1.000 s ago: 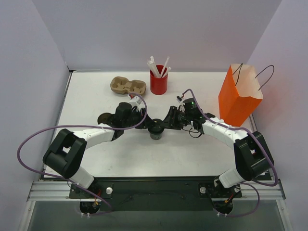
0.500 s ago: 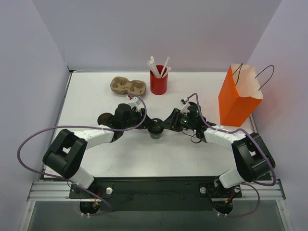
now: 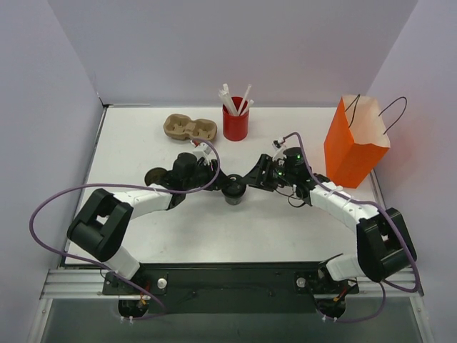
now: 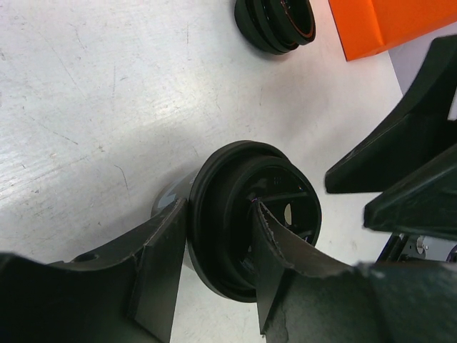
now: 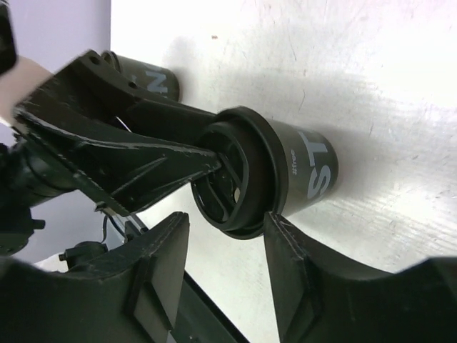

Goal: Pack the takeout coffee

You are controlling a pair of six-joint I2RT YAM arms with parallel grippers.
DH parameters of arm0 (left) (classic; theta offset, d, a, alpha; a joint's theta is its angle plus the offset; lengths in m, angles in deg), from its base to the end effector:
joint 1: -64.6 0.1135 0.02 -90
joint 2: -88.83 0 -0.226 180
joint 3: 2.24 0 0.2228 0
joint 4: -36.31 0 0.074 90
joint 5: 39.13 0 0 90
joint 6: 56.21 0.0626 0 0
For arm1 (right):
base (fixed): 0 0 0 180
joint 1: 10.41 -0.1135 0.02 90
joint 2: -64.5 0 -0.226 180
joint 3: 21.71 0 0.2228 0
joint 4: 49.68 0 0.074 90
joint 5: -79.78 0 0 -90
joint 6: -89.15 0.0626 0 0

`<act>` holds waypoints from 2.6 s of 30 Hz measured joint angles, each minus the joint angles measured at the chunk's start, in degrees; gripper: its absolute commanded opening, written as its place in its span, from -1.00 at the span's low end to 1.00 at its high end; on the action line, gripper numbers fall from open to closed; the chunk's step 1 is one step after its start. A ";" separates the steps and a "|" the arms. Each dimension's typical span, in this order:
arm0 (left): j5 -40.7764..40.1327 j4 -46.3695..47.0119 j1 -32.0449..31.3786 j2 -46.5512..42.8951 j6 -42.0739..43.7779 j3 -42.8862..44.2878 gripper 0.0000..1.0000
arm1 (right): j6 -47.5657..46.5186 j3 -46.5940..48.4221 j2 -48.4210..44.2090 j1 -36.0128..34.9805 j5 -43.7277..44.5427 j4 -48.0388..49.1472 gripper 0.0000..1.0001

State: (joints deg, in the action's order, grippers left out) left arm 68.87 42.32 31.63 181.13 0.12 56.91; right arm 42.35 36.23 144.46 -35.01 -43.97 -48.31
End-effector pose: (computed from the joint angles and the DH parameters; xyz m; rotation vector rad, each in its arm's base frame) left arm 0.2701 -0.1982 0.1566 0.1973 2.1769 -1.0183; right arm 0.2629 0.1586 0.2081 -0.0942 2.1127 1.3197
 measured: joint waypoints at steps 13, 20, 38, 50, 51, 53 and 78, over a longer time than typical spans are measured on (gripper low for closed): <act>0.00 -0.02 -0.11 0.96 0.07 1.22 -0.04 | -4.66 5.75 2.25 2.49 1.42 -8.92 -0.39; -0.02 0.00 -0.26 1.66 0.11 1.73 -0.04 | -5.84 8.46 6.54 2.34 1.46 -9.60 -0.48; -3.32 0.46 -1.09 3.23 -0.72 2.91 -0.05 | -2.40 2.47 10.34 2.25 2.25 6.51 -0.62; -8.24 9.62 -4.02 3.54 -2.69 -1.60 -0.11 | 6.16 -10.29 6.36 2.51 4.70 24.20 -0.61; -8.72 10.56 -4.35 3.56 -2.91 -2.05 -0.11 | 6.60 -11.10 5.95 2.51 4.96 24.96 -0.61; -9.53 11.89 -4.90 3.58 -3.45 -2.78 -0.11 | 7.17 -12.07 5.09 2.51 5.40 25.55 -0.60; -10.25 11.85 -5.51 3.93 -5.51 -3.10 0.01 | 4.33 -9.42 1.99 1.29 6.27 15.39 -0.52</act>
State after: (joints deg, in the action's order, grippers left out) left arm 58.62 54.16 26.12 185.06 -5.39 53.81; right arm 46.68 26.81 146.45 -33.72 -37.70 -32.92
